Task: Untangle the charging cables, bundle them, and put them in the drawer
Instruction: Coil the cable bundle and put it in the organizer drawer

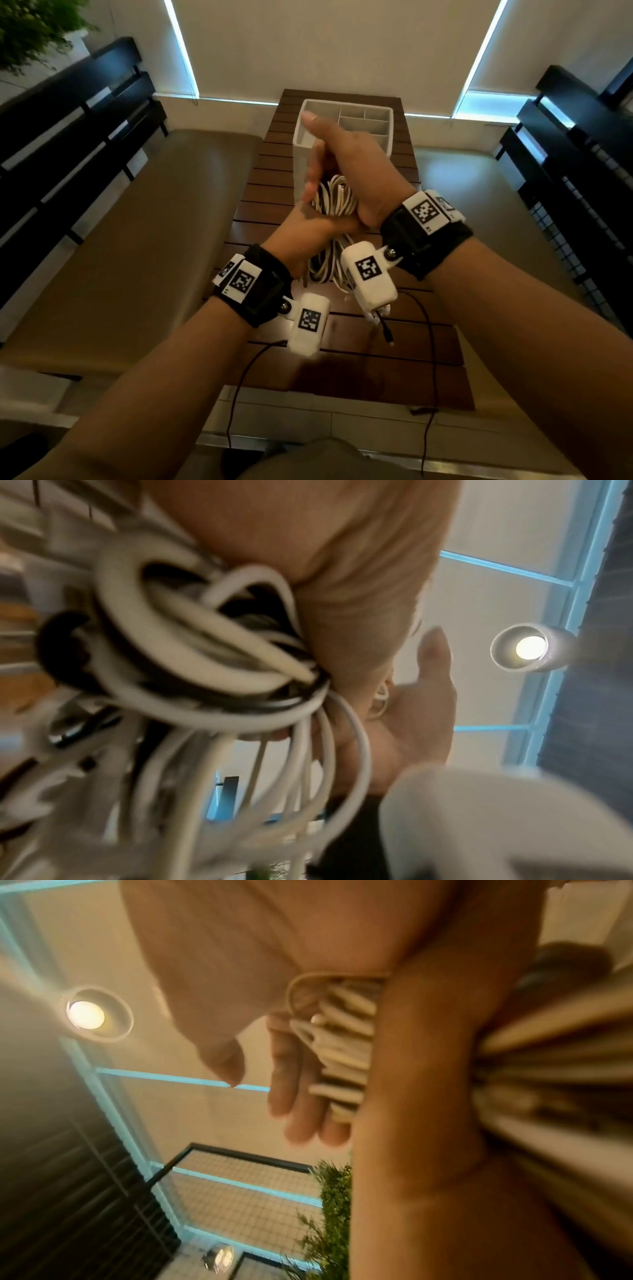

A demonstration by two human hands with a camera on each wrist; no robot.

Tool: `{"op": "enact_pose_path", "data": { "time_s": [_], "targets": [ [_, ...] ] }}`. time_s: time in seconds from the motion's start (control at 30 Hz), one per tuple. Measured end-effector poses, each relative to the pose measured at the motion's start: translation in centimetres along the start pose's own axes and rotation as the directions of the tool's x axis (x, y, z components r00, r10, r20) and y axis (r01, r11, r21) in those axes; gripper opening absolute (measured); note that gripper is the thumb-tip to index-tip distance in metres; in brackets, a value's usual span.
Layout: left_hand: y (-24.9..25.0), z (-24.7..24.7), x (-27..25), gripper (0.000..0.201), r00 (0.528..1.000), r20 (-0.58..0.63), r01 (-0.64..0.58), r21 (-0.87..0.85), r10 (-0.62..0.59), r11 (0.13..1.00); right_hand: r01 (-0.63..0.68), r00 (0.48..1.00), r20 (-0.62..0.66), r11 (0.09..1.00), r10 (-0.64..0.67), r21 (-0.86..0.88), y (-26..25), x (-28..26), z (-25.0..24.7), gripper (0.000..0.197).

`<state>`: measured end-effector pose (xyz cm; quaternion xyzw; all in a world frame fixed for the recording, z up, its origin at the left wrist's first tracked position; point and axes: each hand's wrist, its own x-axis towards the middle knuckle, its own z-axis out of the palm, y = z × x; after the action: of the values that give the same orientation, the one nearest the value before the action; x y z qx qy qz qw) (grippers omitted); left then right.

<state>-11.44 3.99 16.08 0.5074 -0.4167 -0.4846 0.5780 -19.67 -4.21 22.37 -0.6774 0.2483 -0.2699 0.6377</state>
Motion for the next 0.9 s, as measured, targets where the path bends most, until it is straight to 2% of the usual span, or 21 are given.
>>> {"op": "enact_pose_path", "data": {
  "time_s": [0.07,0.13,0.23,0.33,0.5,0.57,0.6,0.63,0.67,0.73,0.8,0.9],
  "targets": [
    [-0.5,0.7,0.4,0.037,0.998,-0.062,-0.018,0.07,0.023,0.997,0.037,0.991,-0.124,0.997,-0.046,-0.069,0.5,0.4,0.4,0.062],
    [-0.7,1.2,0.9,0.026,0.994,-0.104,-0.021,0.218,0.045,0.976,0.053,0.973,-0.22,0.995,-0.069,-0.081,1.0,0.9,0.8,0.061],
    [-1.0,1.3,1.7,0.035,0.988,-0.084,-0.094,0.364,0.133,0.927,0.085,0.933,-0.334,0.985,-0.132,-0.151,1.7,1.6,1.1,0.054],
    [-1.5,1.2,2.2,0.035,0.985,-0.103,-0.09,0.387,0.14,0.918,0.13,0.892,-0.397,0.964,-0.216,-0.233,2.2,2.1,1.1,0.052],
    [-1.3,0.8,3.3,0.032,0.988,-0.108,-0.063,0.348,0.106,0.935,0.194,0.892,-0.377,0.964,-0.25,-0.181,2.9,2.0,0.3,0.057],
    [-1.1,0.3,3.8,0.014,0.989,-0.113,-0.064,0.281,0.1,0.957,0.237,0.883,-0.38,0.96,-0.277,-0.15,3.0,1.6,-0.2,0.049],
    [-0.9,-0.2,3.9,0.006,0.987,-0.134,-0.057,0.24,0.092,0.969,0.227,0.893,-0.367,0.965,-0.261,-0.134,3.0,1.4,-0.7,0.042],
    [-0.8,-0.8,4.1,0.011,0.985,-0.155,-0.051,0.19,0.081,0.981,0.185,0.918,-0.333,0.975,-0.215,-0.121,3.2,1.1,-1.1,0.037],
    [-0.7,-1.3,4.2,0.016,0.984,-0.162,-0.055,0.136,0.077,0.989,0.122,0.949,-0.276,0.985,-0.152,-0.121,3.6,0.8,-1.6,0.038],
    [-0.2,-2.0,4.5,0.019,0.985,-0.148,-0.088,0.045,0.093,0.995,-0.007,0.99,-0.142,0.991,-0.013,-0.136,4.8,-0.2,-2.6,0.054],
    [0.4,-2.5,4.8,0.008,0.989,-0.12,-0.092,0.0,0.091,0.996,-0.076,0.997,-0.022,0.994,0.074,-0.081,6.2,-1.2,-2.8,0.063],
    [1.0,-2.2,4.8,0.018,0.986,-0.104,-0.126,0.055,0.132,0.99,-0.131,0.975,0.184,0.99,0.12,0.046,6.9,-2.0,-2.5,0.053]
  ]
}}
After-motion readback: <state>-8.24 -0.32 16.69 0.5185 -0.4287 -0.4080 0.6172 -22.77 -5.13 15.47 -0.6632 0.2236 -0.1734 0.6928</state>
